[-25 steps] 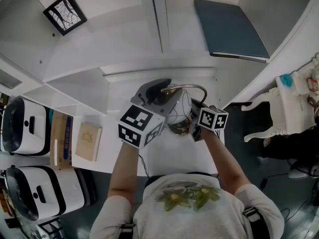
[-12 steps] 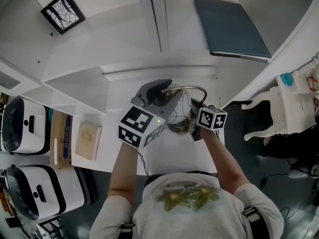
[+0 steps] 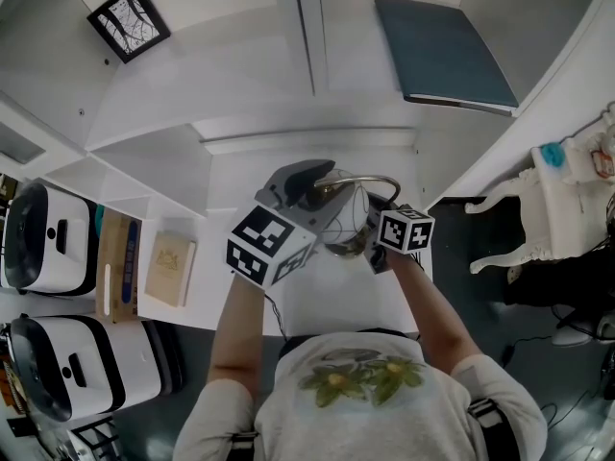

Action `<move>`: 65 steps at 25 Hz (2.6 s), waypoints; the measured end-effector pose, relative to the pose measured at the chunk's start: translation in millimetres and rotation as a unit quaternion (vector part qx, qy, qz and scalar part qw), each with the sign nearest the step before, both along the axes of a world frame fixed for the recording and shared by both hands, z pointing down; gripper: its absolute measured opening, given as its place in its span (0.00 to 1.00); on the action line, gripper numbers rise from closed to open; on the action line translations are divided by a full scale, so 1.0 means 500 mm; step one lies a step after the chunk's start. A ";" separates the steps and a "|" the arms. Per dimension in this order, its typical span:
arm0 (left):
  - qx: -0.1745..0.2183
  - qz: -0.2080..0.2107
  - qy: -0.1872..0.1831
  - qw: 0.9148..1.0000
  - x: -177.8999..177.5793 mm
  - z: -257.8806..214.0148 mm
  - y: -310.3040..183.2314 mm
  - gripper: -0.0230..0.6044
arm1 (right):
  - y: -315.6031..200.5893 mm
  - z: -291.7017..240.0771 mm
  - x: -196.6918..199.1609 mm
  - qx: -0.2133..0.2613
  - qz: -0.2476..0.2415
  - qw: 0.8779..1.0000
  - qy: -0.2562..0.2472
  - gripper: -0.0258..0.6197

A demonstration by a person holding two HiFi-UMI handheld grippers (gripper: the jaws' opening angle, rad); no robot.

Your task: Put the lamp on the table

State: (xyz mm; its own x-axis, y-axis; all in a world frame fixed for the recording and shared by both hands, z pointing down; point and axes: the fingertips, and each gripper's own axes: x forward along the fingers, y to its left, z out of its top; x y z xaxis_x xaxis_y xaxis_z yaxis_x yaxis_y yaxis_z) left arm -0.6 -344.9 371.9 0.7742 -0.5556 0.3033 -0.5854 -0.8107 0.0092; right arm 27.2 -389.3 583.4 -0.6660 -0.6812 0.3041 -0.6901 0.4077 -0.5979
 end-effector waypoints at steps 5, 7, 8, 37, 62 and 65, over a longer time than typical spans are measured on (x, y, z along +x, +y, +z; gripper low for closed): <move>0.000 0.001 0.001 1.000 -0.003 0.003 0.011 0.31 | 0.005 0.001 -0.002 0.003 0.001 1.000 0.004 0.09; 0.001 0.000 0.003 1.000 -0.006 0.004 0.015 0.31 | 0.007 0.002 -0.004 0.004 0.002 1.000 0.006 0.09; 0.003 -0.001 0.004 1.000 -0.006 0.004 0.017 0.31 | 0.008 0.002 -0.004 0.005 0.003 1.000 0.007 0.09; 0.046 -0.068 0.080 0.993 -0.068 -0.026 0.078 0.31 | 0.078 -0.014 0.053 0.012 0.027 0.999 0.031 0.22; 0.024 -0.146 0.022 0.989 -0.088 0.061 0.201 0.08 | 0.264 -0.210 0.026 0.126 0.033 0.991 -0.012 0.09; 0.018 -0.148 0.031 0.988 -0.085 0.069 0.214 0.08 | 0.282 -0.232 0.013 0.153 0.024 0.988 0.003 0.09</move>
State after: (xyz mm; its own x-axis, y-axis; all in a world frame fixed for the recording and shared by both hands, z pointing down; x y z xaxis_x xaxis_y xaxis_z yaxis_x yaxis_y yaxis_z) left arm -43.4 -237.9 406.5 0.5930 -0.7695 0.2371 -0.7958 -0.6050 0.0266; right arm 33.9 -248.3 467.6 -0.6297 -0.7724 0.0832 -0.7160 0.5354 -0.4480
